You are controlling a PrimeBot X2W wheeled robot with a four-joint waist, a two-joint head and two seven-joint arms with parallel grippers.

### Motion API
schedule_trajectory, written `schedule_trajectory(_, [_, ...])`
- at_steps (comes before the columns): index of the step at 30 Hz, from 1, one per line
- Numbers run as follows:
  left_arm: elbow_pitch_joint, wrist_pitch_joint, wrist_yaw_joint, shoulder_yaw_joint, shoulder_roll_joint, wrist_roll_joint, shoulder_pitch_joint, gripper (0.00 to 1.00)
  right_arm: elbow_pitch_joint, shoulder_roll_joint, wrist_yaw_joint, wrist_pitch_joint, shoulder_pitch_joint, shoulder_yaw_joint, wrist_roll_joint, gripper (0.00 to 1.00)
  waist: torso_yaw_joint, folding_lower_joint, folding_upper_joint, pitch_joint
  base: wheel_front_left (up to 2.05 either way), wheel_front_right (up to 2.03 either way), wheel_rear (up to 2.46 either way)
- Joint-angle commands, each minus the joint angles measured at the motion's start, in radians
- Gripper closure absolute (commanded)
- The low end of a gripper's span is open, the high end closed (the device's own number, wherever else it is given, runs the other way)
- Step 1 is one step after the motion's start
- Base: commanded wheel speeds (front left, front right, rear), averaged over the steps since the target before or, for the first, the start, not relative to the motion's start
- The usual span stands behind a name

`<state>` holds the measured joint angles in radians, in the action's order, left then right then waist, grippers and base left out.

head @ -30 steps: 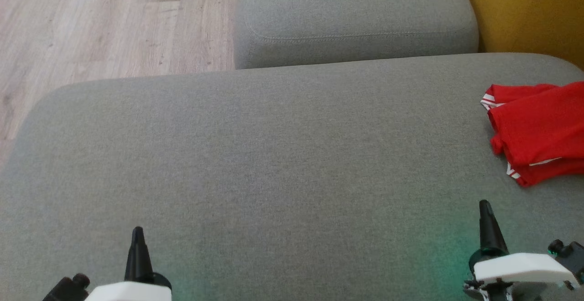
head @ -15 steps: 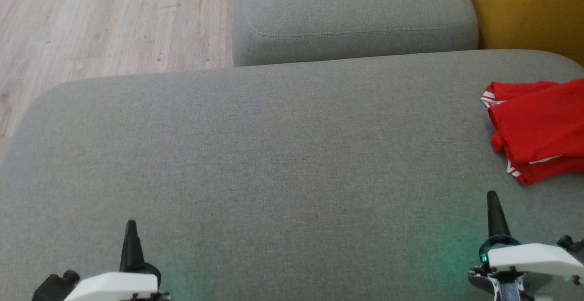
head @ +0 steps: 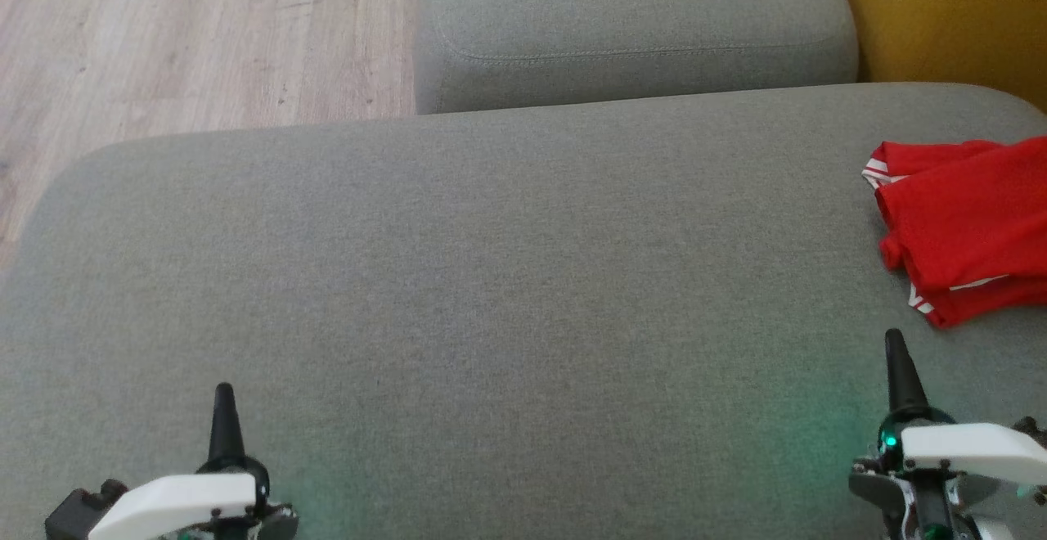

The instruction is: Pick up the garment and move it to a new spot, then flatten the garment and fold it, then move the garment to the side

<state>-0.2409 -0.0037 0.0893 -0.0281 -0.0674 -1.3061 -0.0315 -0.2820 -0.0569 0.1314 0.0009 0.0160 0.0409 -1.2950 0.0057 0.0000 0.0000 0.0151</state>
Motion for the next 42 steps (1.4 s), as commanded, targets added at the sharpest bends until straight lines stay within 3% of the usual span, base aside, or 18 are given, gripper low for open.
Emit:
schedule_trajectory(1, [0.024,0.008,0.009,0.039,-0.013,-0.032,0.064,1.0,0.038,-0.018,-0.001,0.009,-0.062,-0.008,-0.035,1.0,0.0,0.0001,0.0,-0.001,0.0,0.0,0.0])
schedule_trajectory(28, [-0.002,0.085,0.041,0.102,-0.011,-0.33,0.135,1.0,0.039,-0.016,-0.001,0.086,-0.12,0.041,-0.335,1.0,-0.006,0.0,0.0,-0.018,0.0,0.0,0.0])
schedule_trajectory(42, [-0.003,0.091,0.041,0.109,-0.007,-0.33,0.137,1.0,0.039,-0.013,-0.001,0.091,-0.121,0.047,-0.336,1.0,-0.006,0.0,0.0,-0.018,0.0,0.0,0.0])
